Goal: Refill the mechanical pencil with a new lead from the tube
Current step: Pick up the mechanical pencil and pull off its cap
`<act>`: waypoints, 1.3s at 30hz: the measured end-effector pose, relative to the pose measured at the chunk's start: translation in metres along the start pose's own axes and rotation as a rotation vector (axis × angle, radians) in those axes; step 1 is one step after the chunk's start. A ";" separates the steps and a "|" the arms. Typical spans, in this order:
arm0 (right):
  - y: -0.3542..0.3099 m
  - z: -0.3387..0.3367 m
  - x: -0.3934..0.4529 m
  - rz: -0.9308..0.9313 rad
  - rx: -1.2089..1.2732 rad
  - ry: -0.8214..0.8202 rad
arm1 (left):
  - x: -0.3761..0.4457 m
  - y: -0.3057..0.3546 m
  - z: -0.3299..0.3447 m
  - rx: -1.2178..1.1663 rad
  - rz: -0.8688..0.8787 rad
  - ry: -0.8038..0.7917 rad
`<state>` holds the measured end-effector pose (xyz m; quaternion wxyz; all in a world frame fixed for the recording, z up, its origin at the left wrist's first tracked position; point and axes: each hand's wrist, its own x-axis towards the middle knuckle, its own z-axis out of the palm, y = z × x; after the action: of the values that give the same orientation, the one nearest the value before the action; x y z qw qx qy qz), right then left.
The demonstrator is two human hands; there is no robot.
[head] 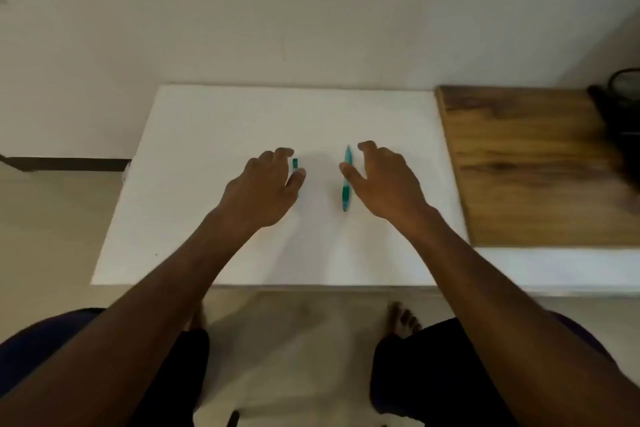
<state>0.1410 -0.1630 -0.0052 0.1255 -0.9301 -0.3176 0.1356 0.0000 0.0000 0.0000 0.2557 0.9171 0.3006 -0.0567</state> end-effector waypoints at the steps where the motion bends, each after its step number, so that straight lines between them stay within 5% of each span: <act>1: -0.003 0.004 -0.003 -0.008 -0.022 0.003 | -0.007 0.000 -0.001 0.034 0.020 0.003; 11: -0.041 0.035 -0.016 -0.105 -0.204 -0.008 | -0.057 -0.025 -0.022 0.039 0.064 0.099; 20: -0.045 0.021 -0.020 0.080 0.846 -0.165 | -0.023 -0.015 -0.015 -0.501 -0.008 0.114; 29: -0.041 0.011 -0.031 0.048 0.757 -0.212 | -0.019 -0.010 0.012 -0.829 -0.038 0.034; 34: -0.037 -0.005 -0.029 0.074 0.738 0.002 | -0.026 0.001 0.012 -0.657 0.091 0.099; 39: -0.035 -0.023 -0.031 0.031 0.907 -0.003 | -0.040 0.016 0.006 -0.560 0.164 0.101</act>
<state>0.1054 -0.1585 0.0324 0.5178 -0.7855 -0.2122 0.2643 -0.0235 -0.0347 0.0124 0.4874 0.8336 0.2418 0.0950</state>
